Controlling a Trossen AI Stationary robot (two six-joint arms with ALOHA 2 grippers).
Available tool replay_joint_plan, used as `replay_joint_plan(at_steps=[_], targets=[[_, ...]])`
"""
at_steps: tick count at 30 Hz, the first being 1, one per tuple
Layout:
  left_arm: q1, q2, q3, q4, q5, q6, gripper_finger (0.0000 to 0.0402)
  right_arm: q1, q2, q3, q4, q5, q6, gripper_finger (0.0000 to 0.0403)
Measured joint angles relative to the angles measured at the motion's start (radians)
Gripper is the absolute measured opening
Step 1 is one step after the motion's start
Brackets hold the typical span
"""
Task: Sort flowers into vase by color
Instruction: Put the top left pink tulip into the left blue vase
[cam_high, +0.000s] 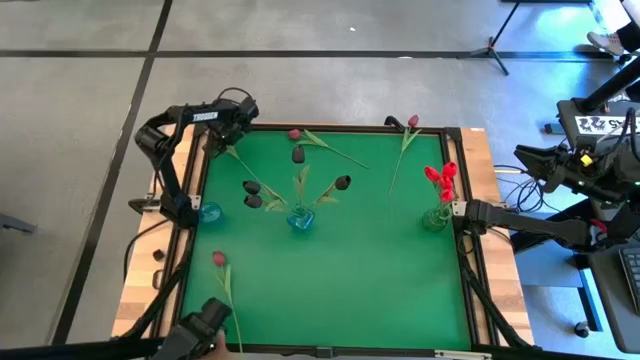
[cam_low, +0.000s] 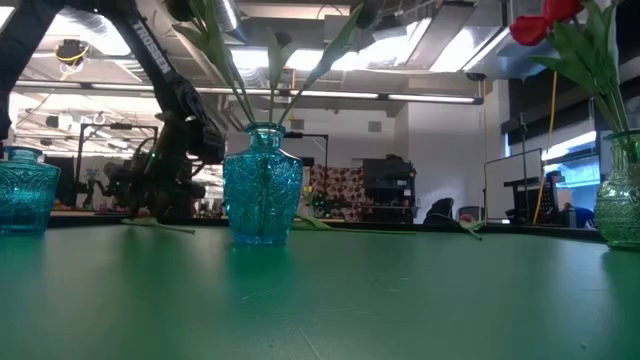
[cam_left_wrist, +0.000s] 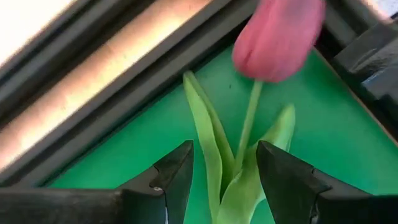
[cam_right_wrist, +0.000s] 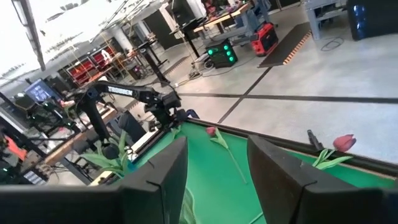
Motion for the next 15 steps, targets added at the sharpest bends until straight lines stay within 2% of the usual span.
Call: replay_joint_plan(at_steps=[8, 11, 15], targets=[[0.003, 0.014, 0.0, 0.028, 0.007, -0.04, 0.016, 0.0, 0.0, 0.0, 0.0, 0.0, 0.037, 0.0165], [0.006, 0.014, 0.0, 0.036, 0.013, -0.046, 0.0127, 0.0, 0.0, 0.0, 0.0, 0.0, 0.037, 0.0165], [0.005, 0.014, 0.001, 0.036, 0.031, -0.043, 0.0058, 0.0, 0.0, 0.0, 0.0, 0.0, 0.028, 0.0165]])
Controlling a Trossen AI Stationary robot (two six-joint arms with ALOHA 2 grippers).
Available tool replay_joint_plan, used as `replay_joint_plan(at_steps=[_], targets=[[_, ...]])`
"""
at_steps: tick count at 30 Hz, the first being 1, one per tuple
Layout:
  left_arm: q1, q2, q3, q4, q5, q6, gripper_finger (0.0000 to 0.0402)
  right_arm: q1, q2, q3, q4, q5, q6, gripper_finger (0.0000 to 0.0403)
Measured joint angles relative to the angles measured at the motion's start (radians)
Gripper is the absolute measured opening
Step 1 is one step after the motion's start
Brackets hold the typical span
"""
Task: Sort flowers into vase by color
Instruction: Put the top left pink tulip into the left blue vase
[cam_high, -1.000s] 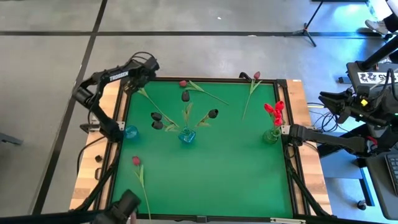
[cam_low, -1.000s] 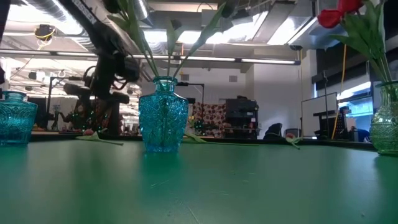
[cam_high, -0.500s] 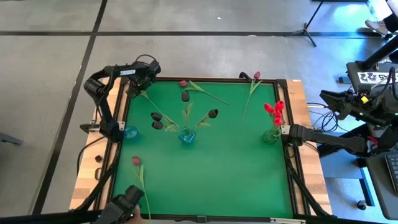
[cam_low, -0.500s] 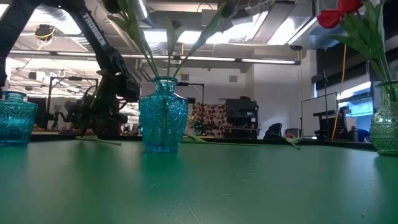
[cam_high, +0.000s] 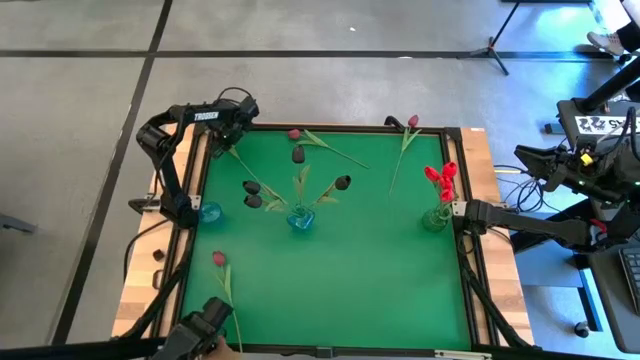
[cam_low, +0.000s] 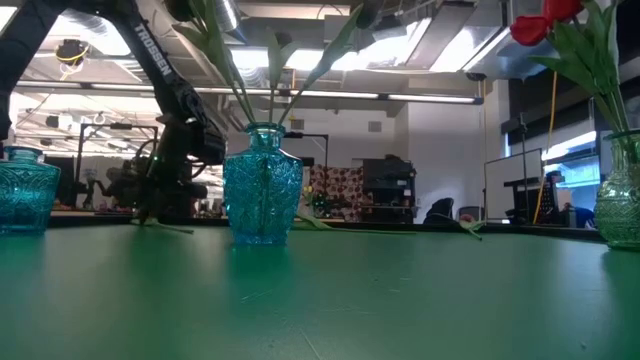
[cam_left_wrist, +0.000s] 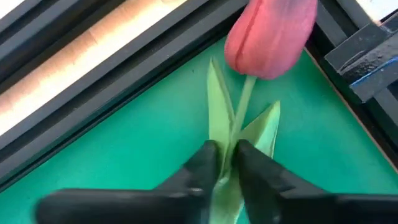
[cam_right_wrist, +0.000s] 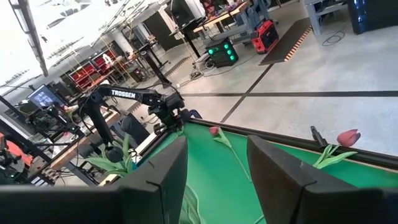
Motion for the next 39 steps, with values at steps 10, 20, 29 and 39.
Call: replay_joint_plan(at_steps=[10, 20, 29, 39], targets=[[-0.095, -0.07, -0.002, 0.006, 0.021, 0.085, 0.0007, 0.0, 0.0, 0.001, 0.0, -0.011, -0.019, 0.0165], [-0.293, -0.354, -0.002, 0.015, -0.125, 0.259, 0.0003, 0.0, 0.005, 0.002, 0.219, -0.152, -0.144, 0.0165], [-0.56, -0.836, -0.002, 0.015, -0.222, 0.754, 0.0003, 0.0, 0.113, 0.002, 0.369, -0.182, -0.298, 0.0165], [-0.748, -1.209, -0.001, 0.003, -0.203, 0.894, 0.0003, 0.0, 0.33, 0.001, 0.597, -0.213, -0.378, 0.0165]])
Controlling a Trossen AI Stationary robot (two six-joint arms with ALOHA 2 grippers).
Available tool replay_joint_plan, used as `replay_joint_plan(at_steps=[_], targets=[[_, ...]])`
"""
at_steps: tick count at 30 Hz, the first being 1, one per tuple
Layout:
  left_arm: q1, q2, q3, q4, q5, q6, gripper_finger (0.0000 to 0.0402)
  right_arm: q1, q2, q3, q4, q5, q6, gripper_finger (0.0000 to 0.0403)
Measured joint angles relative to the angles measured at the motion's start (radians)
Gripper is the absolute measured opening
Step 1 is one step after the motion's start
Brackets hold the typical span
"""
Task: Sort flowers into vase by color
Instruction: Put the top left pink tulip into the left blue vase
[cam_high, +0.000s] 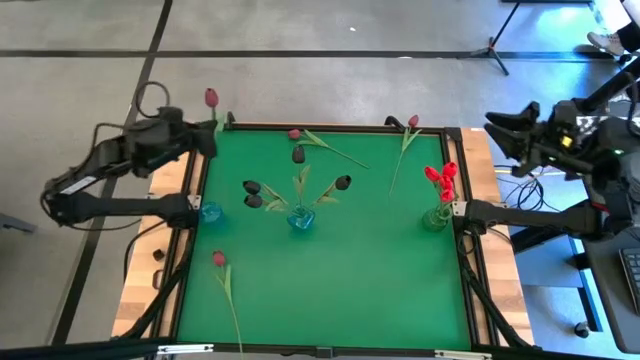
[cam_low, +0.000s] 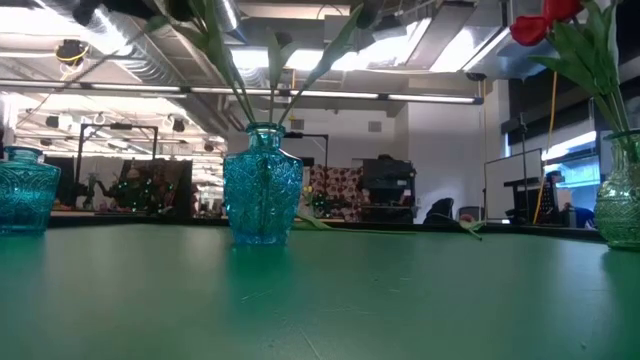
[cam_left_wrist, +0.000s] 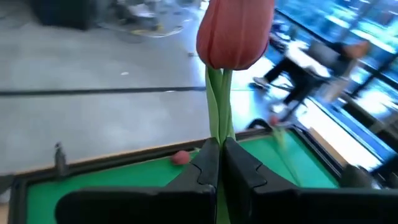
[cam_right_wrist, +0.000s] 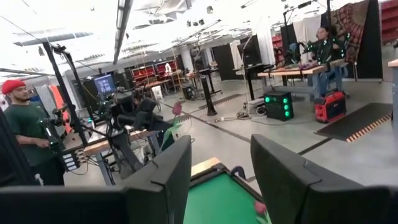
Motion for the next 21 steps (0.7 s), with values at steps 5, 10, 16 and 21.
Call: replay_joint_plan(at_steps=[5, 10, 16, 21], targets=[[-0.034, -0.069, 0.0, 0.016, 0.135, 0.114, 0.0002, 0.0, 0.051, -0.001, 0.133, 0.048, -0.014, 0.0165], [-0.065, -0.109, 0.0, 0.029, 0.213, 0.234, 0.0002, 0.0, 0.083, -0.001, 0.289, 0.089, 0.013, 0.0165], [-0.091, -0.196, -0.021, 0.091, 0.274, 0.368, 0.0001, 0.0, 0.084, -0.001, 0.358, 0.147, 0.108, 0.0165], [-0.091, -0.344, -0.132, 0.175, 0.374, 0.4, 0.0001, 0.0, 0.089, -0.001, 0.35, 0.152, 0.204, 0.0165]])
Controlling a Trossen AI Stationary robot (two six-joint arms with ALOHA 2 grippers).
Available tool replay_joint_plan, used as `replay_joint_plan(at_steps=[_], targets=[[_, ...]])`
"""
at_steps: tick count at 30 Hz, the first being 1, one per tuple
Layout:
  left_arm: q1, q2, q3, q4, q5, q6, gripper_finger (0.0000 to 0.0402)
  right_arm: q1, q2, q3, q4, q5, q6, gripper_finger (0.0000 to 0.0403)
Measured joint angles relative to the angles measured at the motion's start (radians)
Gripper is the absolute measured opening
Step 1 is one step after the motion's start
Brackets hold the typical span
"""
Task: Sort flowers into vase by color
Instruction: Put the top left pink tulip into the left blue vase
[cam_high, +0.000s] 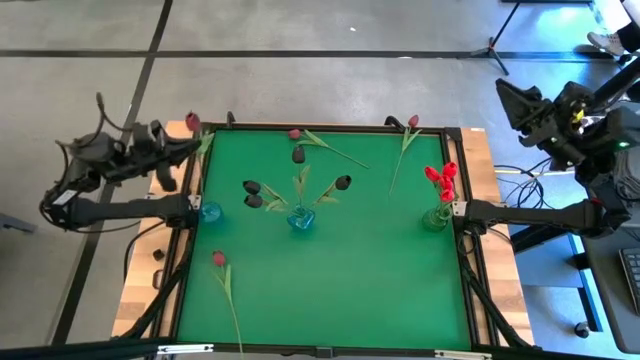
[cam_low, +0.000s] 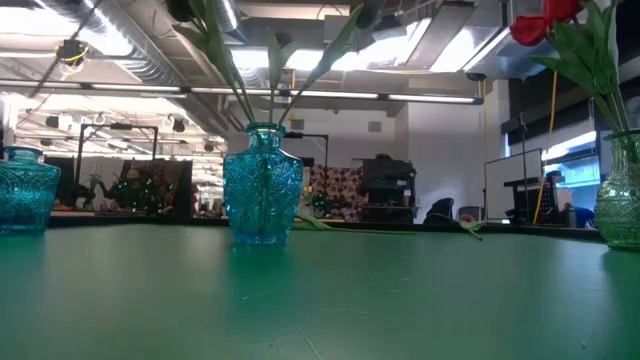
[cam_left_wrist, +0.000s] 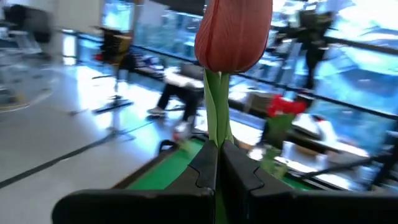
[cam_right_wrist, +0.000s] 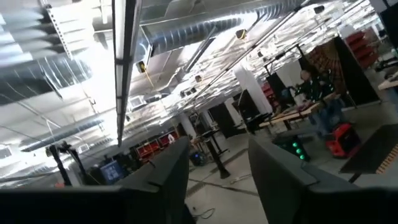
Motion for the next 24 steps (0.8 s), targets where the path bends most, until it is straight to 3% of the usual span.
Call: replay_joint_plan(at_steps=[4, 10, 15, 18, 24], targets=[[0.0, -0.083, -0.089, 0.027, 0.136, -0.023, 0.0001, 0.0, 0.028, 0.001, -0.004, 0.003, 0.068, 0.0165], [0.0, -0.186, -0.159, 0.032, 0.233, -0.036, 0.0001, 0.0, 0.08, 0.001, -0.006, 0.032, 0.093, 0.0165], [0.001, -0.304, -0.163, 0.018, 0.178, -0.004, 0.0001, 0.0, 0.108, 0.001, -0.006, 0.052, 0.129, 0.0165], [0.002, -0.299, -0.163, -0.041, 0.102, 0.018, 0.0001, 0.0, 0.116, 0.001, -0.006, 0.058, 0.157, 0.0165], [0.004, -0.285, -0.247, -0.036, 0.069, 0.032, 0.0001, 0.001, 0.124, 0.001, -0.007, 0.038, 0.201, 0.0165]])
